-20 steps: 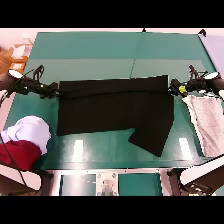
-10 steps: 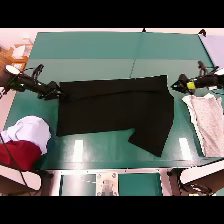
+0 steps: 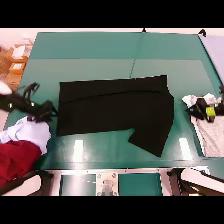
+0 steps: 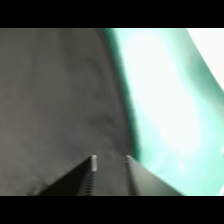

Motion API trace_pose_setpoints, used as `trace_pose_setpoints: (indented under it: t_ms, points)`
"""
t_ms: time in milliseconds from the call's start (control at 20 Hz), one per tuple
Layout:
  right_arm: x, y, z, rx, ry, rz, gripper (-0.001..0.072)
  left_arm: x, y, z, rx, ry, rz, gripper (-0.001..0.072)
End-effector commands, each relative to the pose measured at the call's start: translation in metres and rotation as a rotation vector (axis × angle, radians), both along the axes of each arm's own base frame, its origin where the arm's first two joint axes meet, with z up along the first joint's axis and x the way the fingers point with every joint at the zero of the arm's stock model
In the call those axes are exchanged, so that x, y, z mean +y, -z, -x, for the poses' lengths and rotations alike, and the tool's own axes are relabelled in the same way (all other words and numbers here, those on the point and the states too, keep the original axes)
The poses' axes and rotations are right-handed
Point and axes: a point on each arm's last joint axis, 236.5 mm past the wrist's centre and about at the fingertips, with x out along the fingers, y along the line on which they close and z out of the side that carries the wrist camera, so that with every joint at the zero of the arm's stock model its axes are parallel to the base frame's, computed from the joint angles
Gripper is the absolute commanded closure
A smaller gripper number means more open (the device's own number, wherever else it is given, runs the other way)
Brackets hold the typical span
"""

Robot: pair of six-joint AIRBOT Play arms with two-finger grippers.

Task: Fold the shirts.

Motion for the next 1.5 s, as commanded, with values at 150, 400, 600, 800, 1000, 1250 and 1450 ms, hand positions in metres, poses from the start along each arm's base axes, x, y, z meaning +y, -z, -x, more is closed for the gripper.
trace_pose_setpoints:
  t_ms: [150,400,600,800,1000,1250,1450]
  points:
    - [0.016,0.040,0.048,0.037,0.160,-0.019,0.0385,-0.030,0.046,0.074,-0.092,-0.263,0.051,0.0222]
    - [0.038,0.063,0.062,0.075,0.204,-0.087,0.0377,-0.027,0.075,0.060,-0.154,-0.474,0.095,0.0223]
    - [0.057,0.081,0.077,0.116,0.235,-0.138,0.0365,-0.005,0.065,0.026,-0.274,-0.619,0.087,0.0224]
    - [0.071,0.089,0.087,0.144,0.249,-0.175,0.0259,-0.008,0.048,0.007,-0.360,-0.646,0.151,0.0351]
    - [0.086,0.091,0.096,0.174,0.212,-0.205,0.0259,-0.030,0.065,0.012,-0.286,-0.607,0.183,0.0351]
    - [0.106,0.089,0.101,0.198,0.134,-0.228,0.0371,-0.055,0.069,0.011,-0.304,-0.528,0.191,0.0649]
    - [0.103,0.085,0.096,0.178,0.112,-0.219,0.0693,-0.054,0.059,0.002,-0.340,-0.493,0.179,0.0678]
